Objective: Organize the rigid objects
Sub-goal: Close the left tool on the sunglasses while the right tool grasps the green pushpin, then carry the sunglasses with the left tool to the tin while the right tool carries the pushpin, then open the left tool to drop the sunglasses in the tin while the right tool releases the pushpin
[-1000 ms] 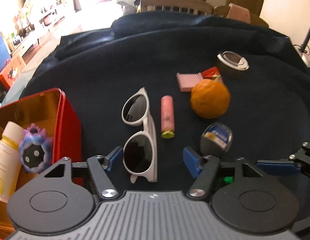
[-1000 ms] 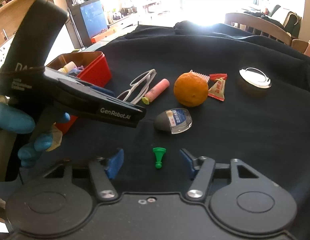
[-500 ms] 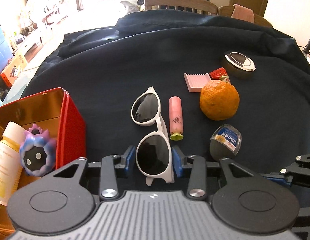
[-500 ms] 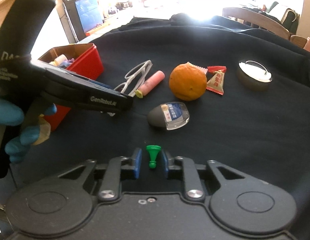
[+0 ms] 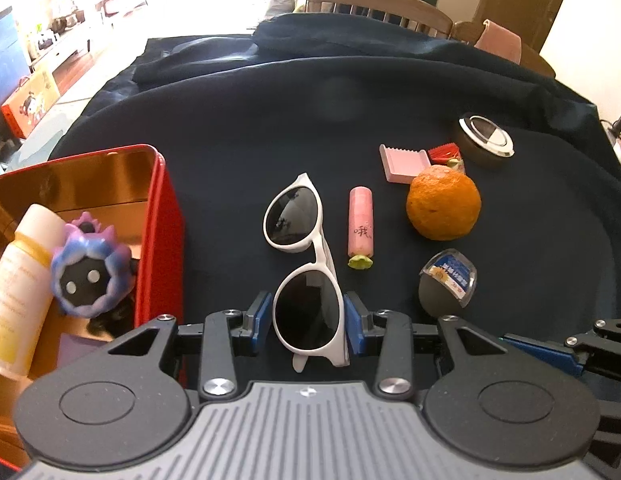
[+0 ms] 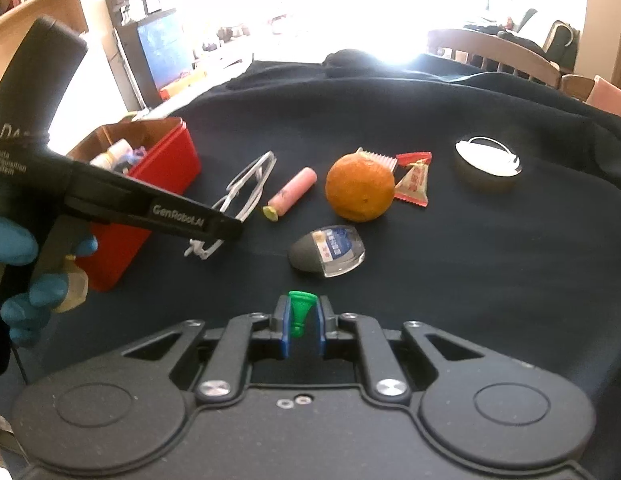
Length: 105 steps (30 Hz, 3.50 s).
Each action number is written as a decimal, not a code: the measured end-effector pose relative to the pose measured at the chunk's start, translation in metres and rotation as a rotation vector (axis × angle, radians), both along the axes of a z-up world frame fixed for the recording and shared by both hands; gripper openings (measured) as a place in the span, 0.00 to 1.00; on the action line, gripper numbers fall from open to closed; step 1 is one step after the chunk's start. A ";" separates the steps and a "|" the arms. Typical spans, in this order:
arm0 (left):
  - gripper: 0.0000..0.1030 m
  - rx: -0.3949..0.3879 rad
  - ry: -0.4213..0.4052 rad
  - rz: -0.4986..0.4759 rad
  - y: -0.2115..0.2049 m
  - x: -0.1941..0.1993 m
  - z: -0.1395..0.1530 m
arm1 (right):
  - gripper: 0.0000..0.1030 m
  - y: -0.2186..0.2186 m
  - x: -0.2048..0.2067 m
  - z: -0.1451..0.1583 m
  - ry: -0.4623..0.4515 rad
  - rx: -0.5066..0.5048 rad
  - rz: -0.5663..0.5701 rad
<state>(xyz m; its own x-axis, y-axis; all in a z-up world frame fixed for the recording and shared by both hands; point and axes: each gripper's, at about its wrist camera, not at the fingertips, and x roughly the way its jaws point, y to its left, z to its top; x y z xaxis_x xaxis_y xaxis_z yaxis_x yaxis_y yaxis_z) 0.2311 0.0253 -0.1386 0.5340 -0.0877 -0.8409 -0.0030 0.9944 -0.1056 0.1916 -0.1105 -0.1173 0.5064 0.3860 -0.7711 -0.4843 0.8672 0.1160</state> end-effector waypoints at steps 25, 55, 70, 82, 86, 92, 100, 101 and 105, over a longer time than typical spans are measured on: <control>0.37 -0.110 -0.100 -0.002 0.035 -0.048 0.070 | 0.11 0.013 -0.035 0.056 -0.097 0.099 -0.060; 0.37 -0.084 -0.167 0.090 0.181 -0.074 0.098 | 0.11 0.154 -0.040 0.071 -0.148 0.117 0.044; 0.37 -0.038 -0.104 0.045 0.214 -0.048 0.062 | 0.11 0.209 -0.019 0.029 -0.063 0.004 0.095; 0.36 -0.027 -0.057 0.016 0.213 -0.040 0.042 | 0.11 0.235 -0.008 -0.002 0.030 -0.067 0.142; 0.36 -0.034 -0.049 0.022 0.216 -0.040 0.039 | 0.11 0.239 -0.008 -0.008 0.051 -0.079 0.149; 0.36 -0.029 -0.045 0.027 0.217 -0.039 0.039 | 0.13 0.240 -0.008 -0.009 0.060 -0.079 0.154; 0.36 -0.024 -0.044 0.036 0.219 -0.040 0.040 | 0.21 0.234 -0.008 -0.004 0.064 -0.044 0.148; 0.36 -0.026 -0.045 0.035 0.219 -0.040 0.040 | 0.21 0.232 -0.009 -0.004 0.065 -0.039 0.144; 0.37 -0.033 -0.050 0.037 0.219 -0.044 0.043 | 0.24 0.226 -0.011 0.002 0.062 -0.009 0.130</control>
<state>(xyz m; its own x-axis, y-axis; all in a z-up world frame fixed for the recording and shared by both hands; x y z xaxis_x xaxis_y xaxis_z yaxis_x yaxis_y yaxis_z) 0.1870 0.2438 -0.0956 0.5787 -0.0940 -0.8101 -0.0337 0.9897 -0.1390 0.1804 0.1156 -0.1148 0.4035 0.4380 -0.8033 -0.5851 0.7985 0.1414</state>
